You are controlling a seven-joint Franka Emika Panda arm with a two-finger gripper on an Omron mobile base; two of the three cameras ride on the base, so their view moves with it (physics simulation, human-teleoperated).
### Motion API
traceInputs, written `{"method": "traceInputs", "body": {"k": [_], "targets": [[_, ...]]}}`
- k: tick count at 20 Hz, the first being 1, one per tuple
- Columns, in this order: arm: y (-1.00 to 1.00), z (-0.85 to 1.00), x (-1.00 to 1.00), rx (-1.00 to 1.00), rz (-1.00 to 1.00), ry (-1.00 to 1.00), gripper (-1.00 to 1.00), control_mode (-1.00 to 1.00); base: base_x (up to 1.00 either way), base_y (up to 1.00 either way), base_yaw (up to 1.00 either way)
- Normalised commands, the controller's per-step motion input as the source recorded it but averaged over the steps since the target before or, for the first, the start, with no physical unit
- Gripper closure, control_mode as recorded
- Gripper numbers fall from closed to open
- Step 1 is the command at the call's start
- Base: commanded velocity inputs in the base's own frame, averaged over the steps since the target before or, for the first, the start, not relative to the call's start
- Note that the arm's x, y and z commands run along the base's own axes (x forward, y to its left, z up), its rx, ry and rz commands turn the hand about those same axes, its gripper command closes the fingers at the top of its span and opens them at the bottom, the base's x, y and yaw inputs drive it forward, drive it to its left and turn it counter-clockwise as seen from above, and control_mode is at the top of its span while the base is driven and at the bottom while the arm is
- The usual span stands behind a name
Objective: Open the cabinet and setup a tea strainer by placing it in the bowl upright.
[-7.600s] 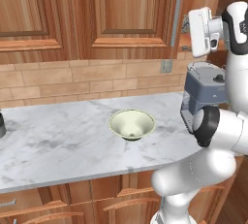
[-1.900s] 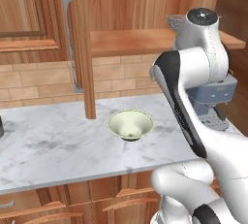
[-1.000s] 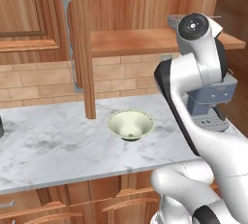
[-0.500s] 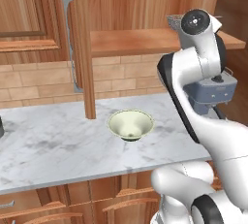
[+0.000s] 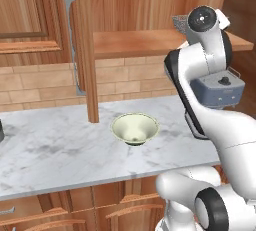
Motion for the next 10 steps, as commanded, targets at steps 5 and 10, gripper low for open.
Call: {"method": "traceInputs", "body": {"k": [5,10], "targets": [[-0.27,0.21,0.19,0.00,0.00,-0.13,-1.00,-1.00,0.00,0.00,0.00],[-0.35,0.32,0.34,0.00,0.05,0.03,-1.00,-1.00,0.00,0.00,0.00]]}}
